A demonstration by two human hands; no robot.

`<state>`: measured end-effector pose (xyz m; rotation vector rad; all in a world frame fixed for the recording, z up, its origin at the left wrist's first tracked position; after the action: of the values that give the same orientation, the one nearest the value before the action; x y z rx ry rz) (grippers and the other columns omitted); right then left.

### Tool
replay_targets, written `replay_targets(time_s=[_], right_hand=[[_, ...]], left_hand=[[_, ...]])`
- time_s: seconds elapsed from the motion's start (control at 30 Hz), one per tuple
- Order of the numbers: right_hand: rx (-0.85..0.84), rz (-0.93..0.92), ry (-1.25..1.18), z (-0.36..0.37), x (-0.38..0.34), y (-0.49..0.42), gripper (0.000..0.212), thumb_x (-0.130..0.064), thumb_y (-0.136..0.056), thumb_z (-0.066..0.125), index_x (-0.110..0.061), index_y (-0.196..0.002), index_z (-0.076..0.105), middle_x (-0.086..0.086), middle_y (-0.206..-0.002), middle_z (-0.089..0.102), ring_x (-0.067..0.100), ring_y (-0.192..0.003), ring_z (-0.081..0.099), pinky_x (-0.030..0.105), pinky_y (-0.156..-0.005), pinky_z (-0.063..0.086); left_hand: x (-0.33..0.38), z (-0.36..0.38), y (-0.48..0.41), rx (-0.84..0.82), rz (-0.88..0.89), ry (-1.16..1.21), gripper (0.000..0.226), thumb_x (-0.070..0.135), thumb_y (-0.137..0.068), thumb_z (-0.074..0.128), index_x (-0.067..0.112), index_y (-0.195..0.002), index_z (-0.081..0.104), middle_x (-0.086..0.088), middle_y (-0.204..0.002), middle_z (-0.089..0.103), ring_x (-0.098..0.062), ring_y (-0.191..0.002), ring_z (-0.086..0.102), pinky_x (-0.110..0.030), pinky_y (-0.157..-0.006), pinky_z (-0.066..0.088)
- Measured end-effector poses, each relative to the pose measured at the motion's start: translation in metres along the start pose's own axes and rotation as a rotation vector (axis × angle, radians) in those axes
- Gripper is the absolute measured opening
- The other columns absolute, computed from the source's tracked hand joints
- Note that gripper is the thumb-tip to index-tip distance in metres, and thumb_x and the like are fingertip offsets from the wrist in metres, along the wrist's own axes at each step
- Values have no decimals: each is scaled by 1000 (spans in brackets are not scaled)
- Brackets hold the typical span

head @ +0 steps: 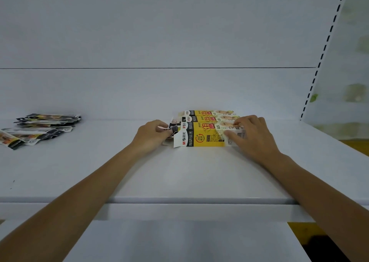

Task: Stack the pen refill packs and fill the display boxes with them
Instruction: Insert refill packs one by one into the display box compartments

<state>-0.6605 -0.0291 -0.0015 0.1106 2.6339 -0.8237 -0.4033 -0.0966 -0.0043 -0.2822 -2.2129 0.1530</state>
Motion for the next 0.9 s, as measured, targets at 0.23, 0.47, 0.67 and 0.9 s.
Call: replay_targets(time_s=[0.23,0.47,0.67,0.9], right_hand=[[2,-8,-12,-1,0,-1,43,-46,-83,59,-17,-114,56,0,-122,47,17,-116,34,26,-78,34],[12,-12,-43,-1,3,-3,43,-45,-83,60,-16,-114,57,1,-121,50,19,-114,36,27,-82,36],[10,15,-10,1,3,-5,44,-49,-82,60,-19,-113,56,-1,-122,48,17,-117,34,27,-77,35],[11,34,-11,0,3,-5,42,-49,-82,60,-20,-112,56,-1,-123,48,16,-118,34,28,-76,33]], left_hand=[[4,4,-6,-36,-30,200,20,19,-83,67,14,-102,66,-2,-93,68,-16,-88,64,-18,-65,48],[23,29,-5,-321,-96,408,18,7,-93,48,11,-100,64,-3,-82,67,-1,-54,60,-12,-48,45],[9,9,-7,-113,-72,187,24,14,-92,48,15,-115,56,-2,-105,63,-16,-88,59,-18,-69,46],[0,6,-16,-19,42,-196,37,16,-94,48,7,-130,48,-6,-134,51,-19,-106,50,-22,-80,31]])
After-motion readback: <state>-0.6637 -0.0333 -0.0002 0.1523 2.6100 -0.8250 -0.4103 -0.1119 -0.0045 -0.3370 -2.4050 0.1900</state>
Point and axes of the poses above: each hand's wrist, its own y-axis away from the middle knuckle, its own z-axis out of the palm, x = y × z, the point moved 5 cm from there along -y, towards the middle knuckle
